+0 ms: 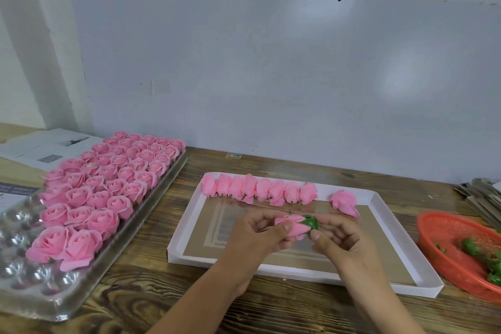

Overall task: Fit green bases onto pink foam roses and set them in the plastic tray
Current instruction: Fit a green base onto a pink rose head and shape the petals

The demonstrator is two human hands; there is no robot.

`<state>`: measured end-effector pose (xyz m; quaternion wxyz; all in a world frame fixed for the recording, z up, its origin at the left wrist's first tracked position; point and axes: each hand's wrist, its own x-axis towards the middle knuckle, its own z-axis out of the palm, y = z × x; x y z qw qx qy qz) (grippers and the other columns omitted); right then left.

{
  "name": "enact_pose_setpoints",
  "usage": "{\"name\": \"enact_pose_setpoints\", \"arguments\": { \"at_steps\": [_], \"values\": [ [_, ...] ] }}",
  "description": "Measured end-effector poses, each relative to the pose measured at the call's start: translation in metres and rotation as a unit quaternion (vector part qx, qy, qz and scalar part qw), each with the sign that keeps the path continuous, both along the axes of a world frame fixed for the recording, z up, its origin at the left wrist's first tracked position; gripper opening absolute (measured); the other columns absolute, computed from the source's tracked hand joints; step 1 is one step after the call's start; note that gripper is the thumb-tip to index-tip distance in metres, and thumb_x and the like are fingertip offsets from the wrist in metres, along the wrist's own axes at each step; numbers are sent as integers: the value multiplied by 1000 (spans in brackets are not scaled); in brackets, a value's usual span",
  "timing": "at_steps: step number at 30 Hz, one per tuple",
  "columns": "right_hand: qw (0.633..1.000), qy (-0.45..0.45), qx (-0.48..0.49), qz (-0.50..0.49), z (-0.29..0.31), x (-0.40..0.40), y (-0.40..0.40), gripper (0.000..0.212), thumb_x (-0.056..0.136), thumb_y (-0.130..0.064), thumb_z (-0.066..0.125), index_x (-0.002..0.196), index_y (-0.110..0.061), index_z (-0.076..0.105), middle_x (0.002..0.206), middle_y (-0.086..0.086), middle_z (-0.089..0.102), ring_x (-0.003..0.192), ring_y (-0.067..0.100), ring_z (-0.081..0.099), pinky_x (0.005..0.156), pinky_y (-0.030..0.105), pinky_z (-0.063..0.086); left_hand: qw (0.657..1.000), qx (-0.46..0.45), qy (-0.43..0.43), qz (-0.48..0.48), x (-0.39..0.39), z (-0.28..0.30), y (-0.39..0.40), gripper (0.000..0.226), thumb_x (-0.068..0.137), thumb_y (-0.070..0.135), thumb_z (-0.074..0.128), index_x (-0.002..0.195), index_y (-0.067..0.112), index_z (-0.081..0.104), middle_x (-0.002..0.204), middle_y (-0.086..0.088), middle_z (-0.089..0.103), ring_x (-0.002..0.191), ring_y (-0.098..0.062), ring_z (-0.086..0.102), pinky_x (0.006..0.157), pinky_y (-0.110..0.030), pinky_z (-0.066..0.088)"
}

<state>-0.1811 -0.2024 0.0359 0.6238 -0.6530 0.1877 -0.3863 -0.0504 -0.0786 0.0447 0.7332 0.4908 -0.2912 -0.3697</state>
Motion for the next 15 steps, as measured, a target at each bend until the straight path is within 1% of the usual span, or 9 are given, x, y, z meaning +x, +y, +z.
{"name": "enact_pose_setpoints", "arguments": {
  "at_steps": [2,5,7,11,13,15],
  "values": [
    [1000,2,2,-2,-1,0,1,28,80,10,69,101,-9,69,92,5,77,81,11,72,69,19,56,1000,-2,-5,3,0,0,0,20,73,23,81,93,17,80,103,-14,77,87,-20,75,77,-25,59],
    [1000,5,8,2,0,0,1,29,78,12,70,100,-7,70,92,7,77,83,12,73,76,22,58,1000,4,-18,0,0,-1,0,25,73,23,82,96,15,78,104,-13,77,90,-21,75,77,-25,60],
    [1000,2,10,4,1,-1,0,30,76,15,69,98,-5,70,91,9,77,83,12,73,78,21,58,1000,5,-20,-9,0,-1,0,23,73,23,82,95,17,78,104,-14,77,90,-22,75,76,-25,59],
    [1000,11,4,18,4,-4,-2,30,74,19,68,97,0,70,91,14,76,84,15,72,78,20,57,999,10,-12,-36,2,0,2,20,73,28,82,93,23,80,106,-13,77,91,-21,74,78,-25,59],
    [1000,17,3,24,5,-5,-2,28,73,19,69,97,4,70,91,15,76,83,17,73,76,20,57,999,14,-8,-40,2,-1,2,19,75,27,82,93,22,80,107,-13,77,92,-21,74,78,-24,59],
    [999,22,-5,28,7,-6,-3,27,72,18,70,95,3,70,89,14,77,81,16,73,75,19,57,999,16,-4,-41,2,-2,2,20,75,26,82,94,19,80,107,-15,76,91,-21,74,77,-24,59]
  ]
}}
